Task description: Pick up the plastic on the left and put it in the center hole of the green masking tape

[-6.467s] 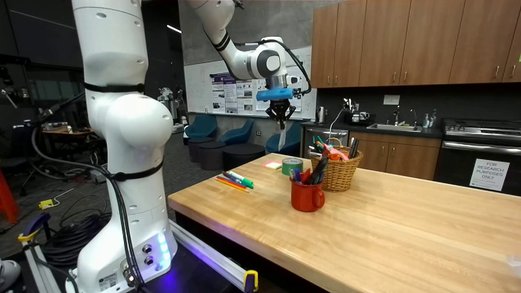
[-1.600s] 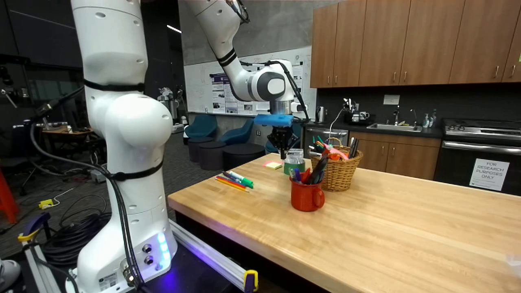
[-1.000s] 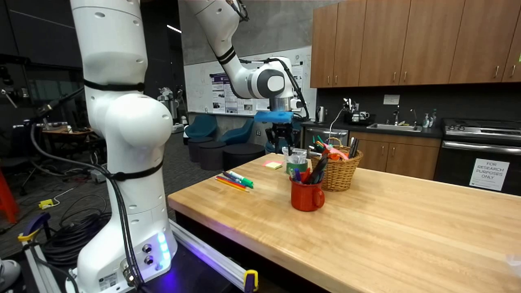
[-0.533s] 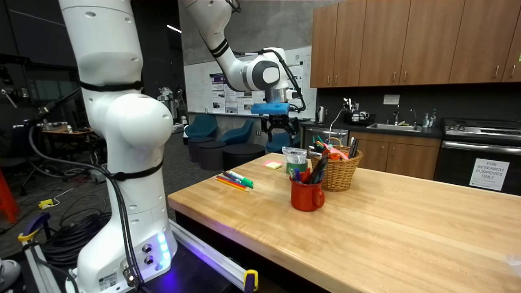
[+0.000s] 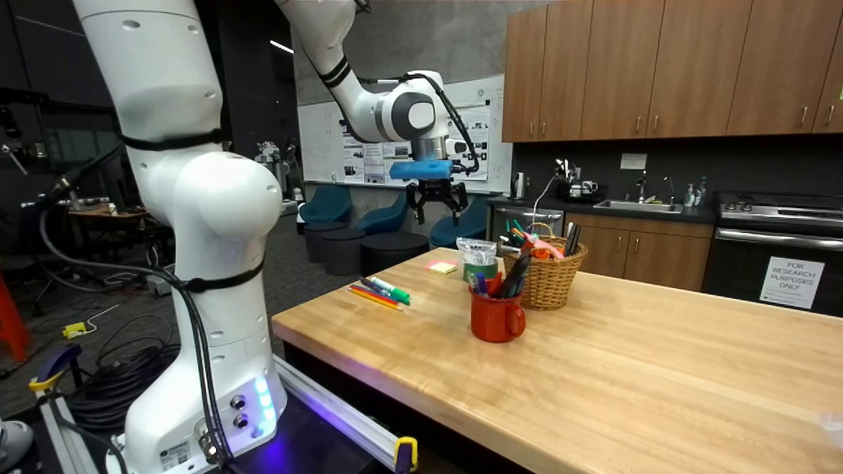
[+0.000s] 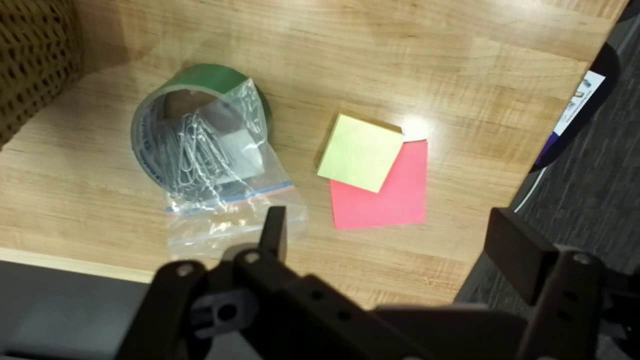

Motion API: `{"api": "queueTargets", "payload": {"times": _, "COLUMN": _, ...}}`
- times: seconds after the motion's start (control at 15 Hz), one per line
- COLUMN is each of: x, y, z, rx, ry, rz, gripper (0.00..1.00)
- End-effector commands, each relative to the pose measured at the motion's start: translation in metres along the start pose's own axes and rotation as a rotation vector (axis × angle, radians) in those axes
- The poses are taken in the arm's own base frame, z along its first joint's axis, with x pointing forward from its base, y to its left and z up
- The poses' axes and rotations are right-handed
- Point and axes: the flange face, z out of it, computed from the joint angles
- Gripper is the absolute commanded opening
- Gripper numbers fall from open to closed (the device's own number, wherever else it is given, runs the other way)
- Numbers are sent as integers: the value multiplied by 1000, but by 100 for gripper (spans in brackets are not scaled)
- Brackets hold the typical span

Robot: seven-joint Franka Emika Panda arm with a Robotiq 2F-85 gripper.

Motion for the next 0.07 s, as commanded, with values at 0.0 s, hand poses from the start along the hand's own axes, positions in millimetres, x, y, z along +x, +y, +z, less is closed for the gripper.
{"api": "queueTargets", "payload": {"times": 0.0, "x": -2, "y": -3, "z": -3, "rx": -1, "ry": 3, "rz": -6, "gripper": 100}}
